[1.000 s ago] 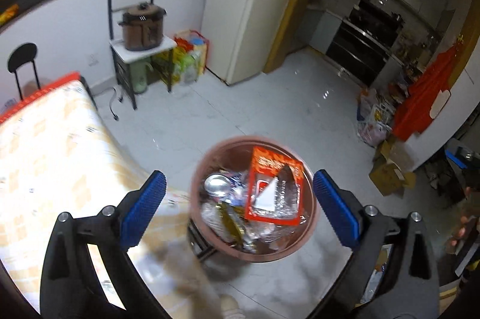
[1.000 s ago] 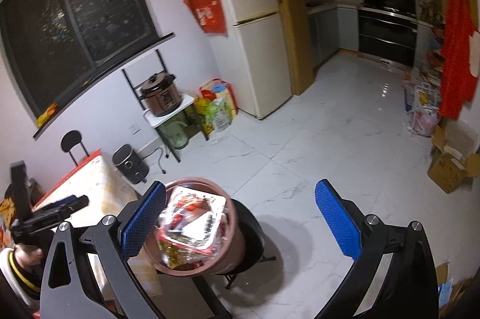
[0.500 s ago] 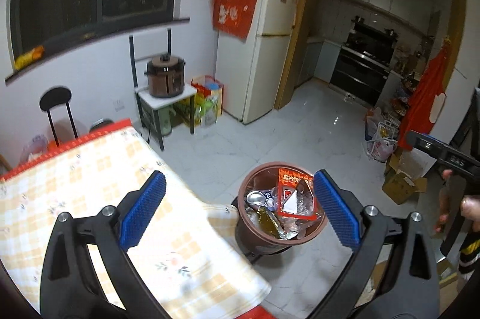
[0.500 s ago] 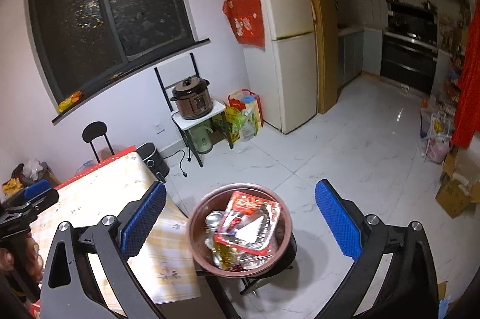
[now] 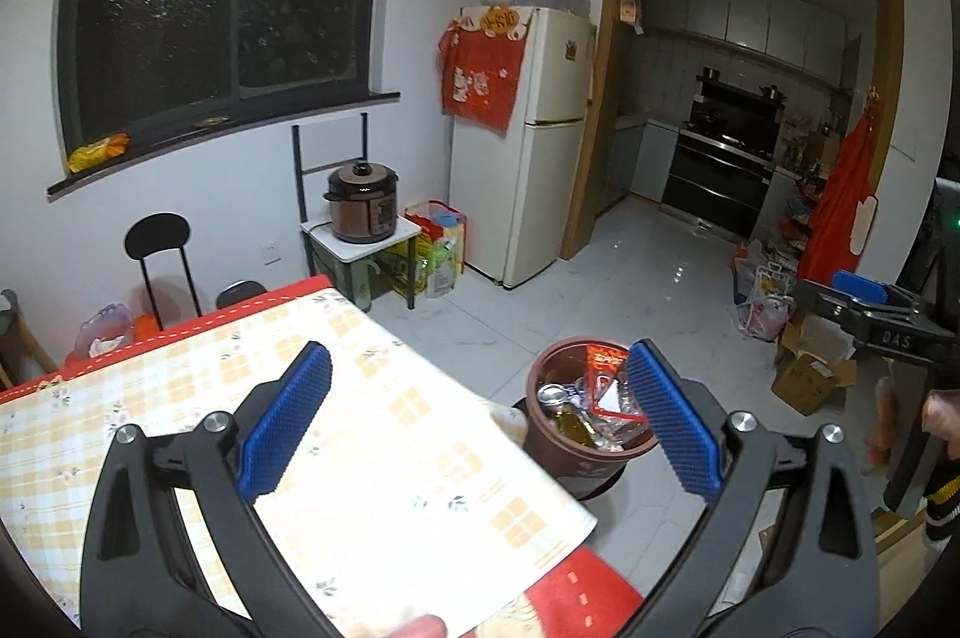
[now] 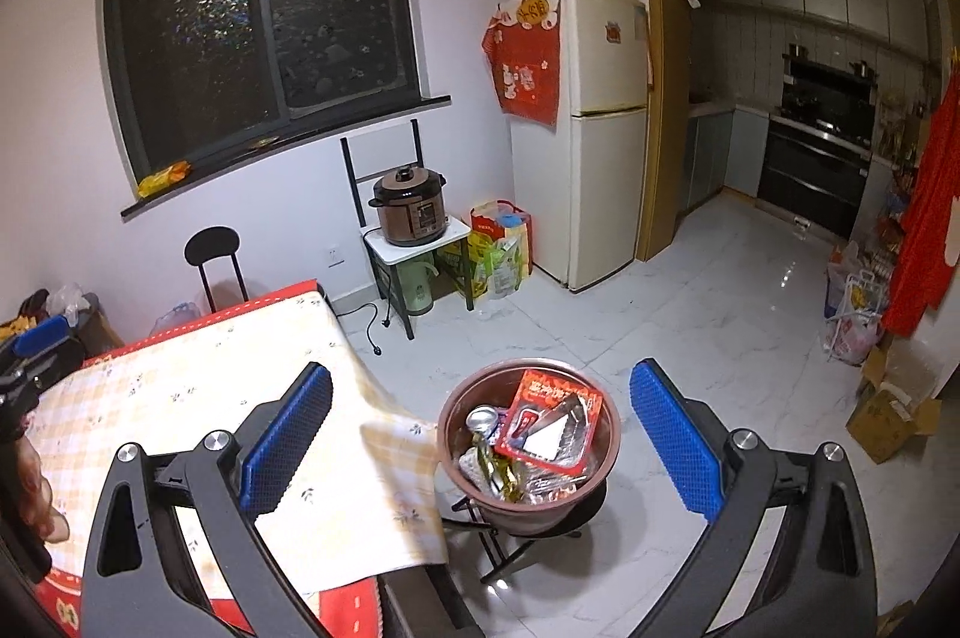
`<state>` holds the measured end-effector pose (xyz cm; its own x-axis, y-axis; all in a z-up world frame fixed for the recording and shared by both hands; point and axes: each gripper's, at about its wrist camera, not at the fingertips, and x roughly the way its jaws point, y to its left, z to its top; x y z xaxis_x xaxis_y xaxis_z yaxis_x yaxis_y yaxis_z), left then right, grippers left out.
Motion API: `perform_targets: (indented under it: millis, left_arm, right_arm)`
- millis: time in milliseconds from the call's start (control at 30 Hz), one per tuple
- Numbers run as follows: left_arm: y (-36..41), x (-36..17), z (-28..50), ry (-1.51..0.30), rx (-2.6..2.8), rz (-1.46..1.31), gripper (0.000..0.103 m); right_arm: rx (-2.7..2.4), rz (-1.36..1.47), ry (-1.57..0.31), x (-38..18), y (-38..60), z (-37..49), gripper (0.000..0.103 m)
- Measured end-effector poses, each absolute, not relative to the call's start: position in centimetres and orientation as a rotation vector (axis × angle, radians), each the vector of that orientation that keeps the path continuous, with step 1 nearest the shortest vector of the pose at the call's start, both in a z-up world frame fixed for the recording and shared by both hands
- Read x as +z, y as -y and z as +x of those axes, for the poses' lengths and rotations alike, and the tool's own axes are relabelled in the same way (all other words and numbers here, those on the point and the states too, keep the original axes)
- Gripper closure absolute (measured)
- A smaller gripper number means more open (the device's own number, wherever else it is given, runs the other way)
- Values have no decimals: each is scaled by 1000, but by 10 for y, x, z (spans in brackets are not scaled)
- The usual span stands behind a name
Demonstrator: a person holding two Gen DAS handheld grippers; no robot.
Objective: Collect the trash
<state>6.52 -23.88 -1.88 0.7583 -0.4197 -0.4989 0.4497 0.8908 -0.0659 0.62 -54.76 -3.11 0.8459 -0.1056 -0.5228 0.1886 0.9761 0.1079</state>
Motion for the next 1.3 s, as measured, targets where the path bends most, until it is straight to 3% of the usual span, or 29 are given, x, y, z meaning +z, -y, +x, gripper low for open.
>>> perform_targets:
  millis: [500, 1300]
  left_arm:
    - [170, -9, 26, -500, -462, 67, 6]
    - [146, -5, 16, -493, -476, 89, 6]
  right_arm:
    - [-200, 144, -515, -23, 485, -47, 5]
    - [-255, 135, -507, -16, 459, -67, 5]
